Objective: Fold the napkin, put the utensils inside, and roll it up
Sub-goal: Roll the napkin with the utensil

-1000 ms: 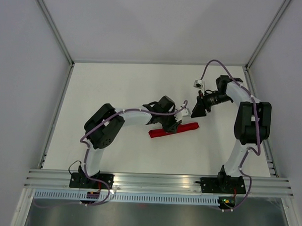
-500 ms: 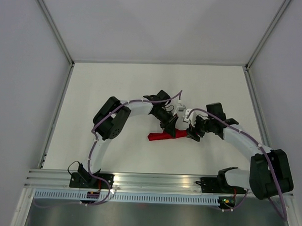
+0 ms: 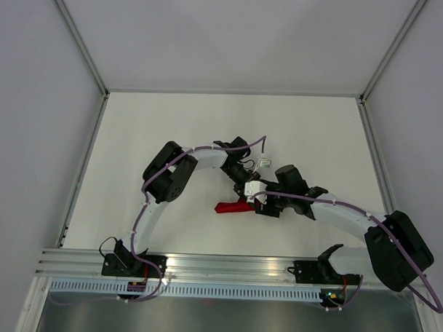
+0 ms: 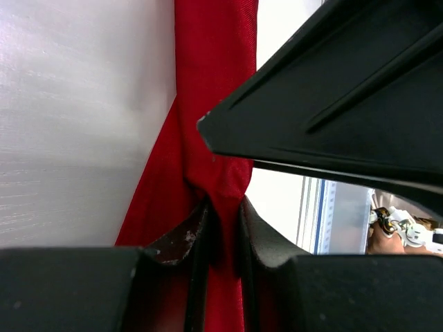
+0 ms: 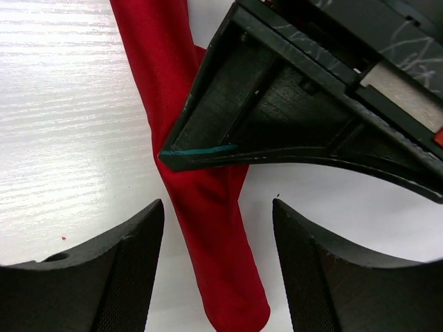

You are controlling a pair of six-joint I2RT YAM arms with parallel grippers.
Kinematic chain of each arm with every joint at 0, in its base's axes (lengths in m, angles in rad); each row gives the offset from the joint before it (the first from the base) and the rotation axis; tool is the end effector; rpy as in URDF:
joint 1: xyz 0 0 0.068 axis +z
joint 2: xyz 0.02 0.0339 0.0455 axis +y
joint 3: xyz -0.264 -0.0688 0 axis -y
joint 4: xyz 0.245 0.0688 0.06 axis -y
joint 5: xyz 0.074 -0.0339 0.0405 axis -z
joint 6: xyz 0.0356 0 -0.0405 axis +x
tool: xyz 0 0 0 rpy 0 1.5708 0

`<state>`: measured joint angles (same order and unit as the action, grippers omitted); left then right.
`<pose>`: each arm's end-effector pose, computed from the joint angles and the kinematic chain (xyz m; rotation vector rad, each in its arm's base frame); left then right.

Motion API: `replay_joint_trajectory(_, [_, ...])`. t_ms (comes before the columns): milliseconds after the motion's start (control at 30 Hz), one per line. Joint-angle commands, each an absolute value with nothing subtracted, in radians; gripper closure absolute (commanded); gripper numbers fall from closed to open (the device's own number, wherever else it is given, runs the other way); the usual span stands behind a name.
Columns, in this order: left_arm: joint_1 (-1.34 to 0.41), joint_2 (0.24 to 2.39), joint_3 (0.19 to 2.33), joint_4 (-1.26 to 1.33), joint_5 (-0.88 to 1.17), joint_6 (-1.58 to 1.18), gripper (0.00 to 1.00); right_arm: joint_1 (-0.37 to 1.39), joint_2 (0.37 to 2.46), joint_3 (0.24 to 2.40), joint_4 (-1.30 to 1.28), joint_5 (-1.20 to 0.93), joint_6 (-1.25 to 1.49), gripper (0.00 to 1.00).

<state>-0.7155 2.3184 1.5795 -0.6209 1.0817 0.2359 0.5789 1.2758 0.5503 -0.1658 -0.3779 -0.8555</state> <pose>0.3115 -0.3124 0.0977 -1.3490 -2.2544 1.5956 0.1884 0.1388 0.1651 -1.7000 1.7024 0.3377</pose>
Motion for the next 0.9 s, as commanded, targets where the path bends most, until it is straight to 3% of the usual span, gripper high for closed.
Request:
replay_joint_trajectory(0, [-0.718,2.388,1.572,-0.670,0.933,0.244,0.98,0.606,1.305,0.543,-0.117,-0.331,-0.841,0.31])
replay_joint_trajectory(133, [-0.718,2.385,1.572,-0.672,0.931,0.244,0.97,0.627,1.354,0.548,-0.101,-0.316,-0.842,0.35])
replay_joint_trajectory(233, [-0.715,2.379,1.569,-0.672,0.927,0.242,0.92,0.630,1.388,0.554,-0.097,-0.313,-0.845,0.44])
replay_joint_trajectory(367, [-0.709,2.370,1.565,-0.670,0.928,0.241,0.80,0.632,1.407,0.560,-0.113,-0.307,-0.851,0.70])
replay_joint_trajectory(400, [-0.703,2.356,1.560,-0.666,0.920,0.235,0.69,0.630,1.408,0.563,-0.139,-0.317,-0.859,0.77])
replay_joint_trajectory(567, [-0.684,2.281,1.520,-0.582,0.893,0.196,0.59,0.629,1.428,0.598,-0.216,-0.340,-0.877,0.82])
replay_joint_trajectory(867, [-0.617,2.096,1.430,-0.404,0.759,0.092,0.56,0.594,1.506,0.718,-0.409,-0.440,-0.922,0.85])
